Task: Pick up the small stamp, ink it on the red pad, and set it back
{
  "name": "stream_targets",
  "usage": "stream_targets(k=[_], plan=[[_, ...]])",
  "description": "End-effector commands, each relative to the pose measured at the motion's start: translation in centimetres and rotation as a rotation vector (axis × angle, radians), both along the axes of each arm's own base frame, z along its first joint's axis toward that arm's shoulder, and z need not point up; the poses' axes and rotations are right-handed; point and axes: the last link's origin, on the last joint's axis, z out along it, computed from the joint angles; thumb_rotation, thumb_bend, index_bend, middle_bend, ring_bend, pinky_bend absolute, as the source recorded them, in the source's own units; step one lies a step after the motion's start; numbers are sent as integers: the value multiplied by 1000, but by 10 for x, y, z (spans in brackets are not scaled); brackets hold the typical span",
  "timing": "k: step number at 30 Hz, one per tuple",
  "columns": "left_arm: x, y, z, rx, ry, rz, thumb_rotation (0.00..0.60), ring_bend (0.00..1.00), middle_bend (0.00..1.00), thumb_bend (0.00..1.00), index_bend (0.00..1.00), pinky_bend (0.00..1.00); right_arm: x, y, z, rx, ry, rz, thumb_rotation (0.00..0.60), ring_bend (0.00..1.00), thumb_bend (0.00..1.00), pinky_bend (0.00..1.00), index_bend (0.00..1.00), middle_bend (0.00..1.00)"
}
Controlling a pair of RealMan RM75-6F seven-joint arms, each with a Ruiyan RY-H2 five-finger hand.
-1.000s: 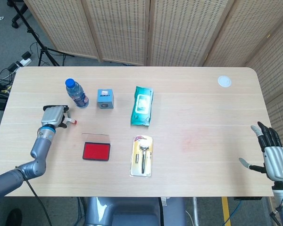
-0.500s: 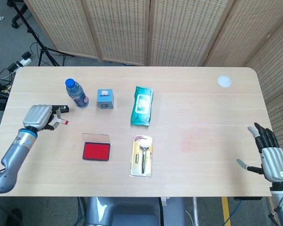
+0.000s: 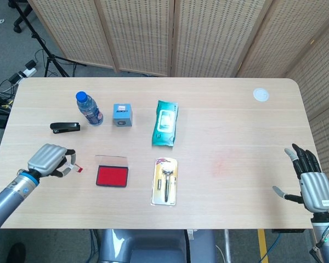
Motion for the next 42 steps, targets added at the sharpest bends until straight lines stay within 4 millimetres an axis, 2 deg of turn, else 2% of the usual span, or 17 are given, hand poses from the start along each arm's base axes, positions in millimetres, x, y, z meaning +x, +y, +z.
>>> stream_targets(k=[1,11,17,42], plan=[[9,0,-23,-52,-20,-13,600,1000,1000,409,607,919,0,-1,2,-4,-9,-1,600,0,0,0,0,0],[24,10,-64,-91,-4,-5,600,1000,1000,416,607,919,-2,1,8,-17,-29,-1,600,0,0,0,0,0],[32,7,-84,-100,-6,-19,600,1000,1000,415,607,919,-4,0,9,-17,-33,-9,600,0,0,0,0,0],[48,9,-123,-109,20,-29,600,1000,1000,411,607,919,-6,0,13,-23,-43,-11,600,0,0,0,0,0]])
